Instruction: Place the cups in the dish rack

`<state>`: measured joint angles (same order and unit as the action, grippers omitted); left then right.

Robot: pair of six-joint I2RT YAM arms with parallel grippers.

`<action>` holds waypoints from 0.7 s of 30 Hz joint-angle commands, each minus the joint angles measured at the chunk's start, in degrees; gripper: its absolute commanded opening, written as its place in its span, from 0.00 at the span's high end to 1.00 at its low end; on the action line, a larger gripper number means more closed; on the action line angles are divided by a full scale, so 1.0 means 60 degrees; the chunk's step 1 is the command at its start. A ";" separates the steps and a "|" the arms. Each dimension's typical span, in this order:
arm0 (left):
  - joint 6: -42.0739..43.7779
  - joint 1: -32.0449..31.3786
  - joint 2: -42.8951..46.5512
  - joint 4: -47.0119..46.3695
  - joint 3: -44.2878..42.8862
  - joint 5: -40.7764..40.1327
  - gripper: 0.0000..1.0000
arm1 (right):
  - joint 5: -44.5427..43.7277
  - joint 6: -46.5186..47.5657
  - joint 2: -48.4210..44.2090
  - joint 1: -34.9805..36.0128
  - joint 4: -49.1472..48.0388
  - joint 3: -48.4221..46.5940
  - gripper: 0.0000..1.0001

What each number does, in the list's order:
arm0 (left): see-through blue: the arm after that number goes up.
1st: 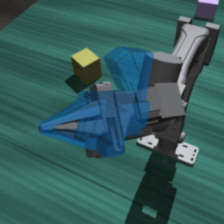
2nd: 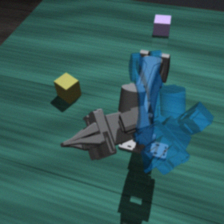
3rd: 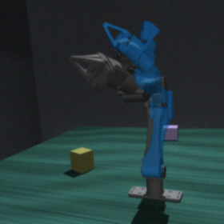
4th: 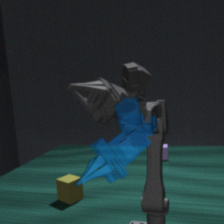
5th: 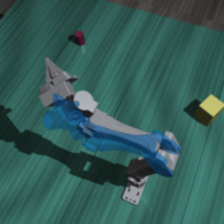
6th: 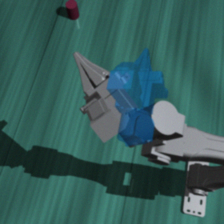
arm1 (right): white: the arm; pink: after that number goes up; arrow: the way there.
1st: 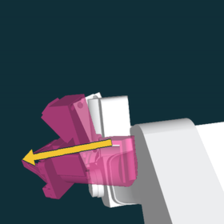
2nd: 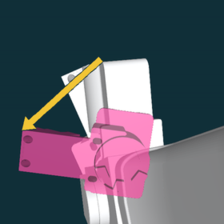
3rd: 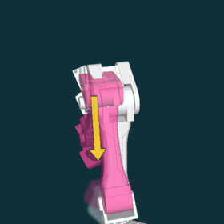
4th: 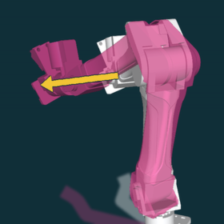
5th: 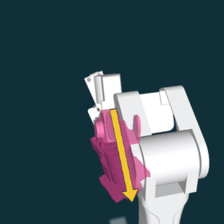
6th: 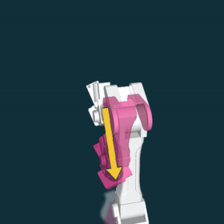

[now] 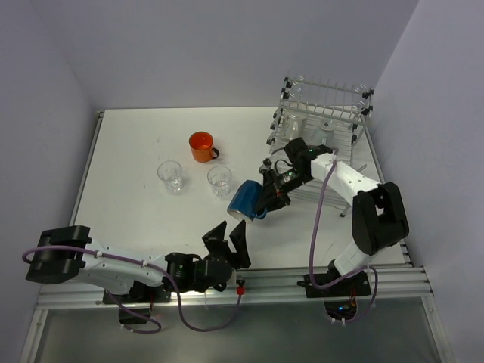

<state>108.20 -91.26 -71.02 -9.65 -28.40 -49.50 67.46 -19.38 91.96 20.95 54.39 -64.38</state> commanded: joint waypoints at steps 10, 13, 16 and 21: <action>-0.2823 -0.1254 0.0880 0.2939 -0.1066 -0.1901 0.22 | -0.0183 0.1178 -0.1630 -0.0693 0.0354 -0.1851 1.00; -0.4009 -0.1254 0.1040 0.3774 -0.1330 -0.2224 0.21 | -0.0637 0.1442 -0.2142 -0.0825 0.0325 -0.2130 1.00; -0.5388 -0.1240 0.1406 0.4551 -0.1593 -0.2064 0.17 | -0.1237 0.1778 -0.2640 -0.1146 0.0266 -0.2263 1.00; -0.6227 -0.0597 0.1642 0.4699 -0.2428 -0.1976 0.11 | -0.1882 0.2086 -0.3168 -0.1792 -0.0041 -0.2395 1.00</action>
<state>77.87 -97.30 -62.83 16.43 -38.46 -59.92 56.34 -9.63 76.05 12.23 57.10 -75.11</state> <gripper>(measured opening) 0.884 0.259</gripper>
